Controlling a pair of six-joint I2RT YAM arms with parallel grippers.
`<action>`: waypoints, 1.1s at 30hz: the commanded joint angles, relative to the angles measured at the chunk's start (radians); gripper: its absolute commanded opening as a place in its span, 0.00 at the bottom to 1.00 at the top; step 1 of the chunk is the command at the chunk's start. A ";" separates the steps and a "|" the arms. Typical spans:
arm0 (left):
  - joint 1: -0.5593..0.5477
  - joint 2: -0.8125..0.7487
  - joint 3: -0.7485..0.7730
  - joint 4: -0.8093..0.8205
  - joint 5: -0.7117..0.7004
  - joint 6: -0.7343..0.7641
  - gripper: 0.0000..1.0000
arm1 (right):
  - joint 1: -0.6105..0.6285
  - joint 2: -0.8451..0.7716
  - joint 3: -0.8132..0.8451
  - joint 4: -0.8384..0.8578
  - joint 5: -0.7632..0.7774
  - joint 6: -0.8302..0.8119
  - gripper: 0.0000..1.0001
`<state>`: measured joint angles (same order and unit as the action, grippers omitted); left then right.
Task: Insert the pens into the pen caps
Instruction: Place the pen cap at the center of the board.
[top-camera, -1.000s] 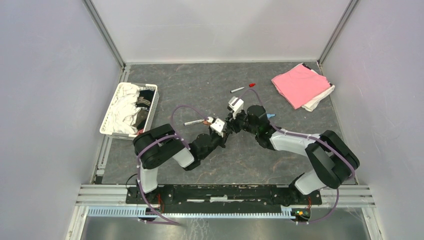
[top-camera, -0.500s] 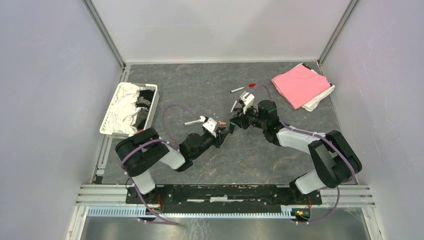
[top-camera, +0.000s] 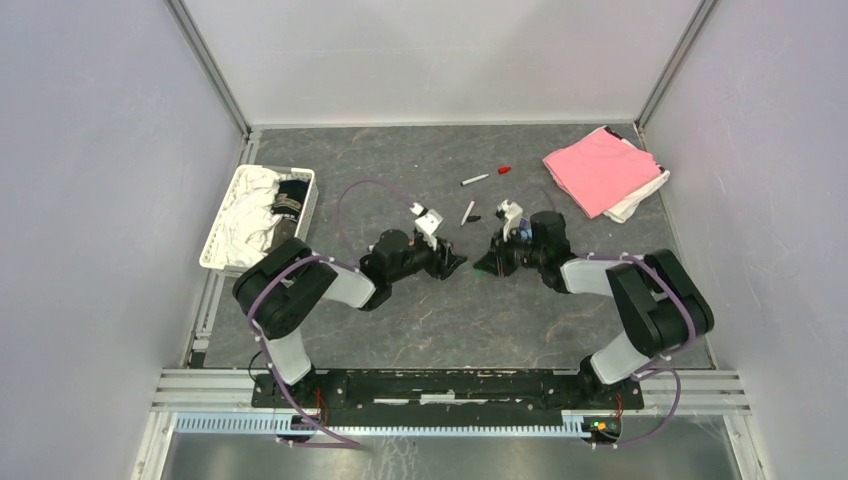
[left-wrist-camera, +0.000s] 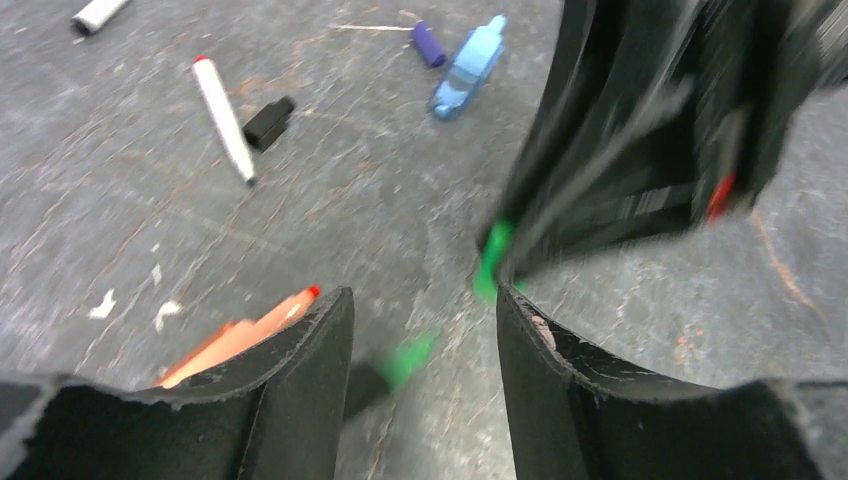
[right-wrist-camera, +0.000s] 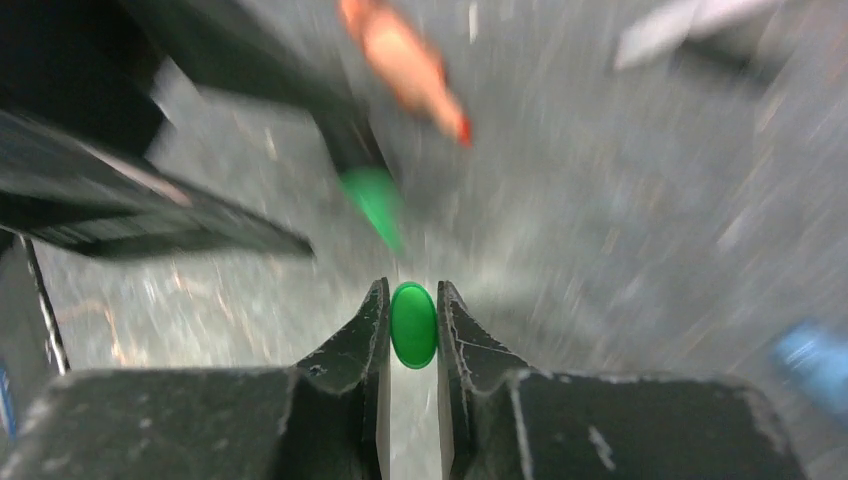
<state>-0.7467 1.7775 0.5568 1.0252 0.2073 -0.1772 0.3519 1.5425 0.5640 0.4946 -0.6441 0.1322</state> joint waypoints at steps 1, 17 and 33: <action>0.025 0.024 0.117 -0.228 0.179 0.010 0.60 | 0.005 0.090 -0.075 -0.234 -0.038 -0.012 0.00; 0.092 -0.221 0.167 -0.580 0.066 0.069 0.61 | -0.019 0.075 -0.064 -0.192 -0.094 -0.008 0.00; 0.153 -0.550 0.076 -0.741 0.064 -0.066 0.61 | -0.025 0.042 0.253 -0.664 -0.039 -0.511 0.16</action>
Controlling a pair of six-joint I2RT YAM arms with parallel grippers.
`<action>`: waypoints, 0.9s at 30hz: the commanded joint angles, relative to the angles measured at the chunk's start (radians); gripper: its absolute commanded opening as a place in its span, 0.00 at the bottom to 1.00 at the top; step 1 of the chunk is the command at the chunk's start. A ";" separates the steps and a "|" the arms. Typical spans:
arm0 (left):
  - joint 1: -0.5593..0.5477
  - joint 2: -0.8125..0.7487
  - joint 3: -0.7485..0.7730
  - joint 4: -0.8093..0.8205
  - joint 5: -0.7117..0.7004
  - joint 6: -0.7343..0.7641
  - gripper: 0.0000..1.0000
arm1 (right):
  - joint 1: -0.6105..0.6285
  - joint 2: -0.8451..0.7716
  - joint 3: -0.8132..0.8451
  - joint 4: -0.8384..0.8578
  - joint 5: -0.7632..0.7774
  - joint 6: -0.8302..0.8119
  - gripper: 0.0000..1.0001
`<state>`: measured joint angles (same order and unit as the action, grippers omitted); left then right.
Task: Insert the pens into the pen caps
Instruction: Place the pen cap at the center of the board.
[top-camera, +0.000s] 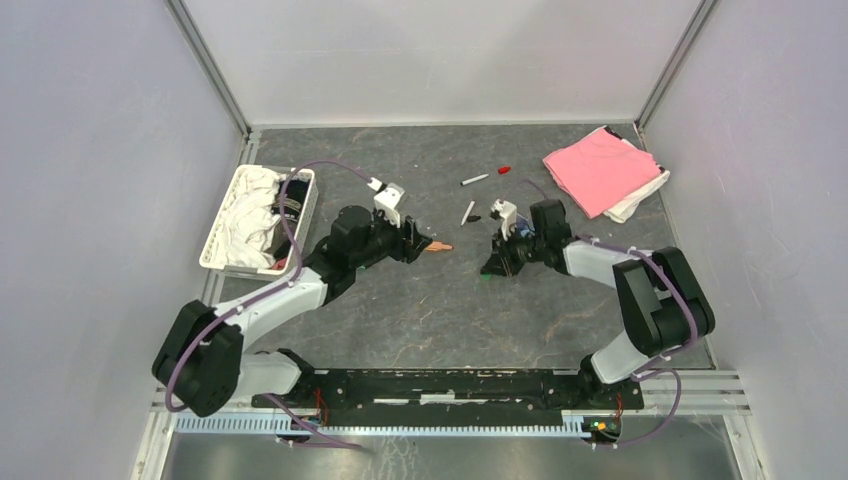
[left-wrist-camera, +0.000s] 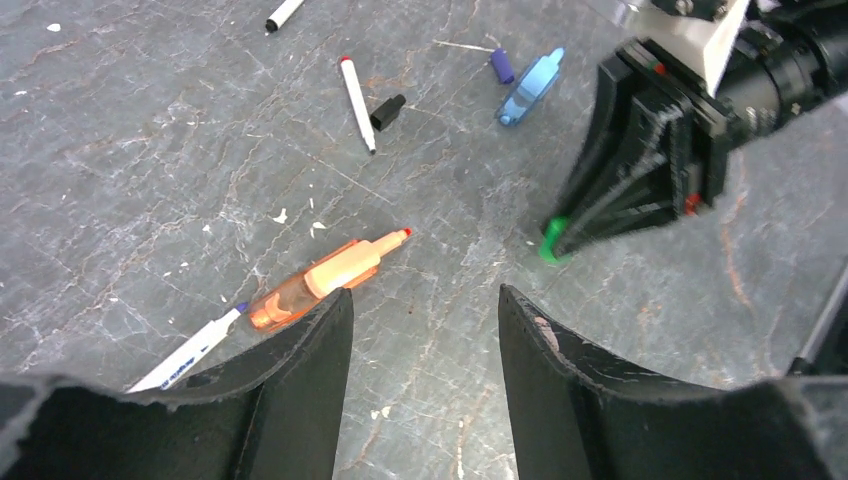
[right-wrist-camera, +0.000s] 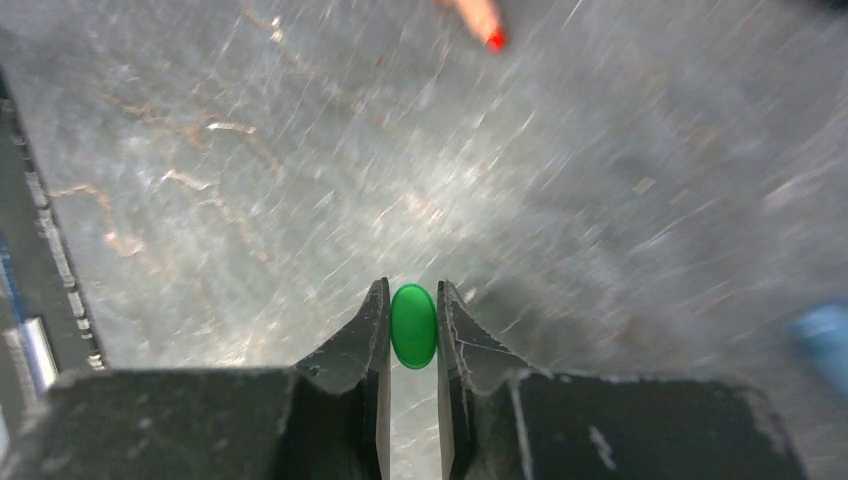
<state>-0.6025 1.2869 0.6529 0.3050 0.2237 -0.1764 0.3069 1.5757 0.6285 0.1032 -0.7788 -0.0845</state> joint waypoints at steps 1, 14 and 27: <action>0.009 -0.071 -0.025 -0.023 0.050 -0.072 0.60 | 0.036 0.025 0.233 -0.336 0.122 -0.342 0.17; 0.010 -0.210 -0.121 -0.129 -0.122 -0.136 0.59 | 0.205 0.261 0.571 -0.607 0.320 -0.465 0.31; 0.012 -0.456 -0.136 -0.211 -0.310 -0.188 0.63 | 0.216 0.036 0.590 -0.453 0.111 -0.613 0.69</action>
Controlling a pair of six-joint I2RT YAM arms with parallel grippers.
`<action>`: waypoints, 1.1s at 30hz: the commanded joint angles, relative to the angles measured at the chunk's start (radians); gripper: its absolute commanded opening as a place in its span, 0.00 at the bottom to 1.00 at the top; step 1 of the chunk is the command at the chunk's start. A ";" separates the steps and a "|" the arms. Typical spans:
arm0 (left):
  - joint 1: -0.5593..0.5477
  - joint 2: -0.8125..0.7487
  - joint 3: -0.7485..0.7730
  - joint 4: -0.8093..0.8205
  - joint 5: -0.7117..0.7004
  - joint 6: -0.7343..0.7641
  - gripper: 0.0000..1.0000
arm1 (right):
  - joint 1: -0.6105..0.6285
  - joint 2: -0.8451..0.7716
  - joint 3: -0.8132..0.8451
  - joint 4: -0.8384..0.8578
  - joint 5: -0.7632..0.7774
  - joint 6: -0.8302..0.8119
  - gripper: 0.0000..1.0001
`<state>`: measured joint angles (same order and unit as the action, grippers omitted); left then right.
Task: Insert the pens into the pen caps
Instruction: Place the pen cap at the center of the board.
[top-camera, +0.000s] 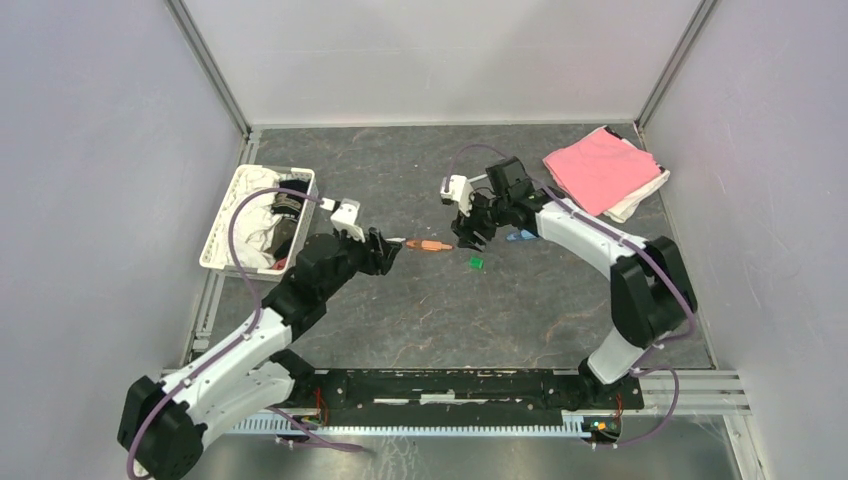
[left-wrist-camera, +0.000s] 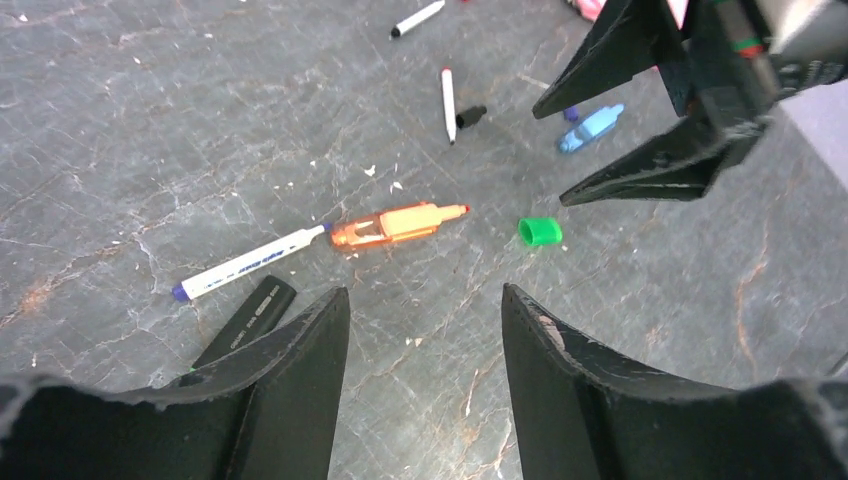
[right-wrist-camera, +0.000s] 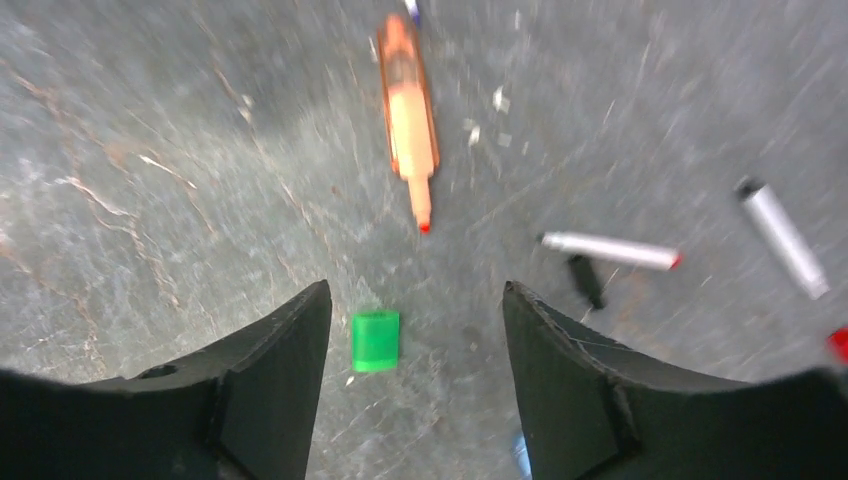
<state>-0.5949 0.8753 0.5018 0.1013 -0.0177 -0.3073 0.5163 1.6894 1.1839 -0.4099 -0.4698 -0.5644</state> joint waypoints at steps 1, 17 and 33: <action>0.004 -0.051 0.013 -0.004 -0.070 -0.064 0.64 | 0.011 -0.082 0.026 0.061 -0.267 -0.189 0.72; 0.054 0.481 0.353 -0.405 -0.168 0.102 0.66 | 0.059 -0.175 -0.066 -0.039 -0.501 -0.464 0.77; 0.144 0.747 0.505 -0.597 -0.085 0.279 0.56 | -0.135 -0.380 -0.370 0.135 -0.697 -0.318 0.77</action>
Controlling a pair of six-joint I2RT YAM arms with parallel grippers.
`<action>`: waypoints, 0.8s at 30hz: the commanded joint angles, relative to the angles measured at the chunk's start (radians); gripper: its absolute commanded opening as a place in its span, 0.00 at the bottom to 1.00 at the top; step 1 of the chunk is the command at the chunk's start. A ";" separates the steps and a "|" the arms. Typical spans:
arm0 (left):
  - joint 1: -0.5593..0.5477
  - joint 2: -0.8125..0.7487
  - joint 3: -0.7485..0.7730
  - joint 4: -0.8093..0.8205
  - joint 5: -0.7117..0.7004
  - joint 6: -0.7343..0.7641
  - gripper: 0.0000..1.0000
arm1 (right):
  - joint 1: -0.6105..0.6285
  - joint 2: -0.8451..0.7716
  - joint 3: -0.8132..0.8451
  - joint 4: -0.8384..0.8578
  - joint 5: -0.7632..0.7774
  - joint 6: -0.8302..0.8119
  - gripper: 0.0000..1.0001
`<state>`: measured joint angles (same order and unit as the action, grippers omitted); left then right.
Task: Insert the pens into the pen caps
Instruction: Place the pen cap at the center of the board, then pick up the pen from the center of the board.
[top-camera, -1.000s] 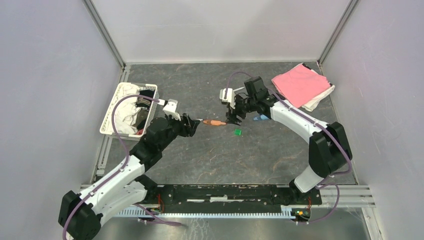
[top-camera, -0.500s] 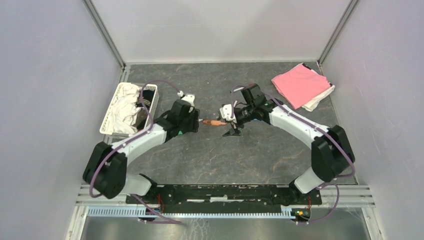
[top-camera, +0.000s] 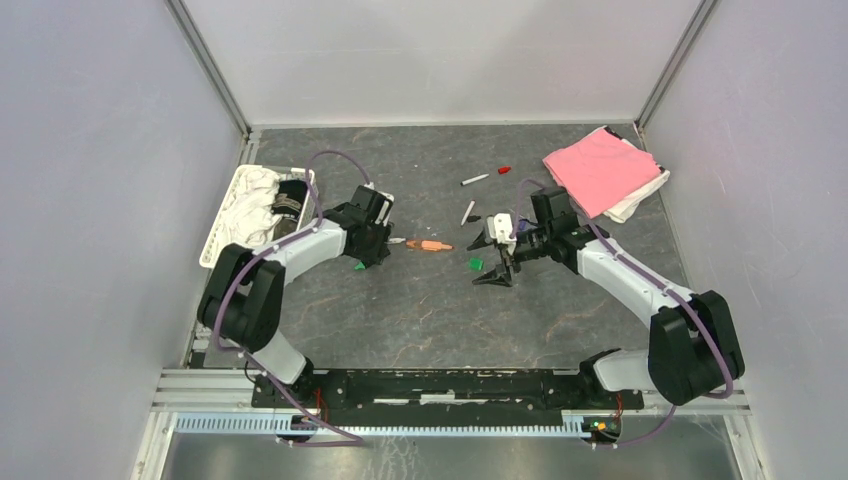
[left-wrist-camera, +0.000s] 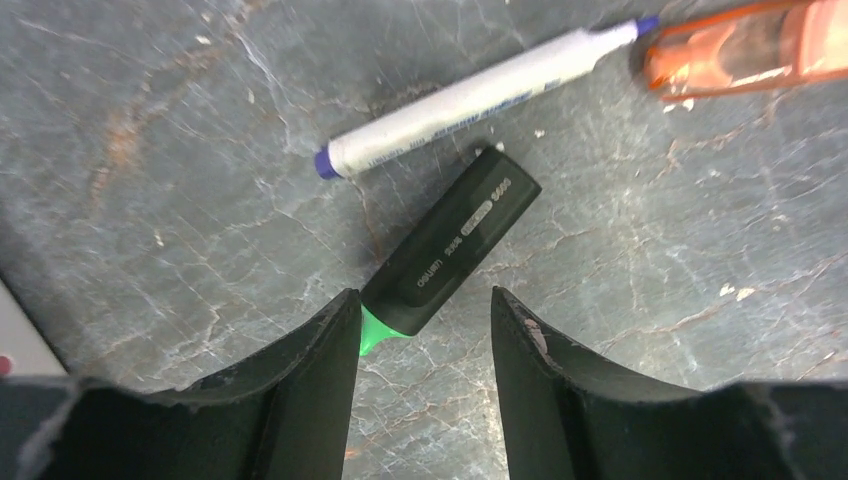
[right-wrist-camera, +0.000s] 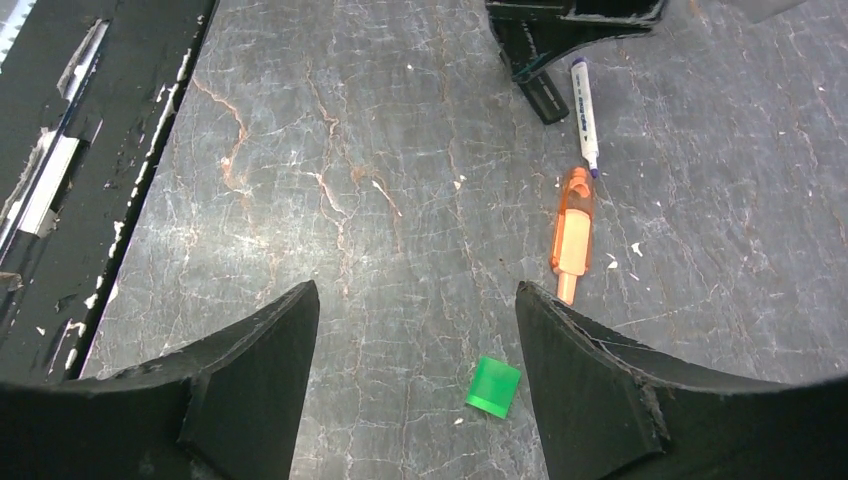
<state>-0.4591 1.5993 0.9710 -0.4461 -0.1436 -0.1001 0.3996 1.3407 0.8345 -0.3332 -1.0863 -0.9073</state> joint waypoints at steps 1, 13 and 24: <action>0.013 0.034 0.041 -0.054 0.051 0.074 0.56 | -0.023 -0.032 -0.026 0.060 -0.087 0.025 0.77; 0.030 0.147 0.057 -0.069 0.139 0.077 0.49 | -0.046 -0.034 -0.034 0.055 -0.116 0.018 0.77; 0.004 0.056 0.010 -0.049 0.303 0.065 0.05 | -0.049 -0.034 -0.006 -0.089 -0.086 -0.164 0.77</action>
<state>-0.4313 1.7157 1.0191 -0.4976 0.0147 -0.0536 0.3550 1.3338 0.8036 -0.3283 -1.1709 -0.9295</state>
